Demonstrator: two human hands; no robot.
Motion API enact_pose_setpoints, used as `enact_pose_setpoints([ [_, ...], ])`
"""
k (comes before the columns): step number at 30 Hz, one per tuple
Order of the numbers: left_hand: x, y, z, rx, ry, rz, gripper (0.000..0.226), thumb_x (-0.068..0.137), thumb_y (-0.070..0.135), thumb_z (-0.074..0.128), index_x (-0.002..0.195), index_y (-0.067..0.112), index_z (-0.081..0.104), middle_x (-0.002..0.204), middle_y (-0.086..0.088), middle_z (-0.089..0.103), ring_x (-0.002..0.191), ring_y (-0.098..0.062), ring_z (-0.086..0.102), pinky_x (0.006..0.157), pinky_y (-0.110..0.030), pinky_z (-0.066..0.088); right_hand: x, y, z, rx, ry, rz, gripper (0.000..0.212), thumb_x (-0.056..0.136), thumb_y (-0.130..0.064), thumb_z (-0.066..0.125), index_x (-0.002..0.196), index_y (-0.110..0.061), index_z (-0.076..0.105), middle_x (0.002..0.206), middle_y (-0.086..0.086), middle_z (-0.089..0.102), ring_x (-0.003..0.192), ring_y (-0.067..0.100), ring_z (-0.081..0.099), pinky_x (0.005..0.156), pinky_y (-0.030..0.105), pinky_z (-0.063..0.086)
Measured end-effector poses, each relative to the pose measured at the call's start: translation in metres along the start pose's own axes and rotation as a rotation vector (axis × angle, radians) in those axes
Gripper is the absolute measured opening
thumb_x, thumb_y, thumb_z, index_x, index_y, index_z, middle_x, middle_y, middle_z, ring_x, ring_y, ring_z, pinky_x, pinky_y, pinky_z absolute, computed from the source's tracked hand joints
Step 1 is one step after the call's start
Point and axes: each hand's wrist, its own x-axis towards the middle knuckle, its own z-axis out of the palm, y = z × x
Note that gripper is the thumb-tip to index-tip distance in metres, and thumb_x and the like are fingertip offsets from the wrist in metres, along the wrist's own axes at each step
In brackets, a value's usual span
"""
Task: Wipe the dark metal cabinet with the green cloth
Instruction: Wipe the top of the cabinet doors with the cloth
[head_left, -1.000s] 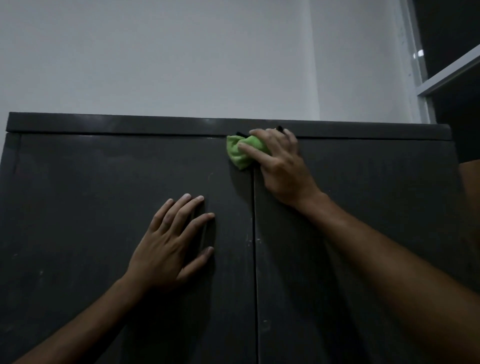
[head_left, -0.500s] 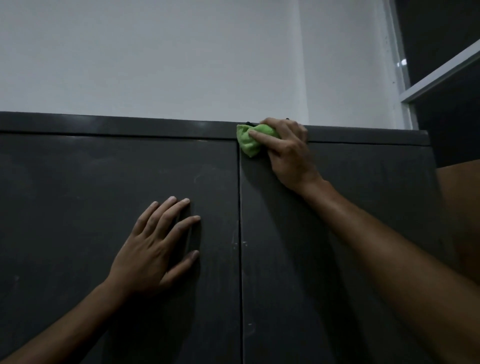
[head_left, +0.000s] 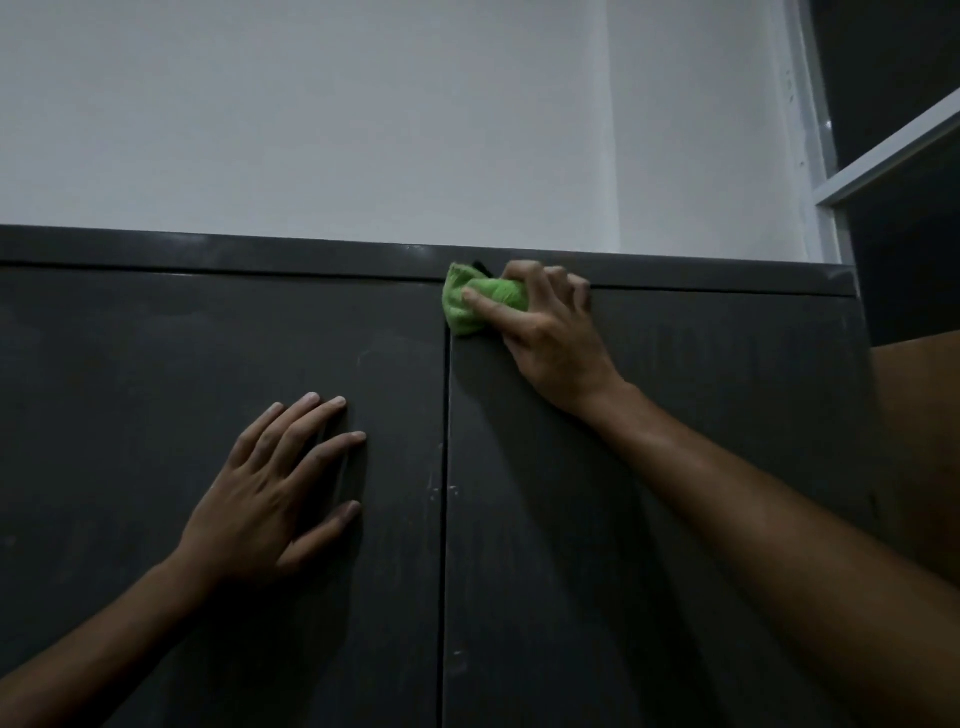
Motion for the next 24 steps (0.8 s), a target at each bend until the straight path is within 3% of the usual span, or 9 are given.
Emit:
enact_pose_setpoints([
  [2,0.000,0.001,0.000,0.000,0.000,0.000,0.067,0.092,0.061,0.043,0.147,0.023,0.043,0.161,-0.011,0.030,0.152,-0.028,0.021,0.122,-0.052,0.018,-0.005,0.018,-0.010,-0.023,-0.043,-0.057,0.038,0.097,-0.024,0.057,0.134,-0.034,0.062,0.124,0.015,0.056,0.108,0.036,0.053,0.089,0.047,0.037],
  [7,-0.001,0.001,0.001,0.004,0.015,0.000,0.067,0.091,0.060,0.044,0.146,0.022,0.044,0.161,-0.012,0.030,0.152,-0.029,0.022,0.122,-0.052,0.018,0.016,0.038,-0.020,0.023,0.002,0.201,0.034,0.097,-0.038,0.056,0.131,-0.036,0.063,0.122,0.012,0.054,0.109,0.034,0.050,0.087,0.045,0.034],
  [12,0.000,0.002,0.000,0.003,0.018,0.000,0.067,0.090,0.059,0.045,0.145,0.020,0.047,0.160,-0.013,0.032,0.151,-0.030,0.023,0.122,-0.052,0.018,0.003,0.034,-0.020,0.036,-0.036,0.164,0.038,0.092,-0.049,0.061,0.128,-0.038,0.065,0.120,0.009,0.055,0.108,0.030,0.051,0.087,0.042,0.032],
  [18,-0.001,0.002,0.002,0.005,0.015,-0.004,0.068,0.091,0.060,0.043,0.146,0.021,0.045,0.161,-0.012,0.030,0.152,-0.029,0.022,0.122,-0.051,0.017,0.019,0.029,-0.018,0.061,0.077,0.328,0.038,0.084,-0.058,0.066,0.115,-0.037,0.072,0.113,0.003,0.057,0.105,0.025,0.050,0.085,0.039,0.033],
  [24,-0.002,0.001,0.001,0.008,0.019,-0.001,0.067,0.092,0.060,0.043,0.147,0.022,0.044,0.161,-0.011,0.030,0.152,-0.028,0.021,0.123,-0.049,0.016,-0.006,0.037,-0.021,0.098,0.043,0.182,0.031,0.085,-0.053,0.068,0.108,-0.034,0.076,0.109,0.005,0.061,0.100,0.030,0.056,0.082,0.045,0.039],
])
